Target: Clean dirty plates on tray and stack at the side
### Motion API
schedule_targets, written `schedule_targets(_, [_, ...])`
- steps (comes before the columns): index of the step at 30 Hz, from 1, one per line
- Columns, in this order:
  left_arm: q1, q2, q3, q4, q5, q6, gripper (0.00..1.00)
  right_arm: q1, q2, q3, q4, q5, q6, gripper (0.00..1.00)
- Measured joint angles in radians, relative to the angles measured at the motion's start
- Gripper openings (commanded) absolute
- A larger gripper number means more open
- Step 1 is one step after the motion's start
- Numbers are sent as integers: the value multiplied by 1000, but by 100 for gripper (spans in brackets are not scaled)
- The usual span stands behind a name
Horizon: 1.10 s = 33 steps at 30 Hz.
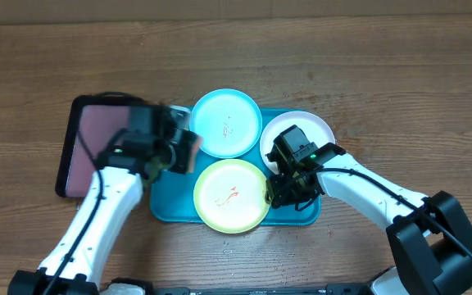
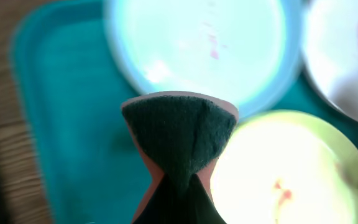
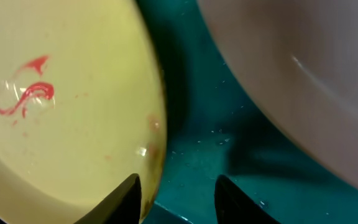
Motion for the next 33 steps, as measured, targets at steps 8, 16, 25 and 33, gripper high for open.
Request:
schedule_targets(8, [-184, 27, 0, -42, 31, 30, 4, 0, 0, 0, 6, -1, -1, 18])
schedule_targets(16, [-294, 82, 0, -112, 72, 76, 4, 0, 0, 1, 22, -1, -2, 12])
schedule_targets(25, [-340, 192, 0, -118, 85, 113, 4, 0, 0, 1, 25, -1, -2, 12])
schedule_targets(33, [-351, 275, 3, -63, 13, 92, 4, 0, 0, 1, 29, -2, -2, 11])
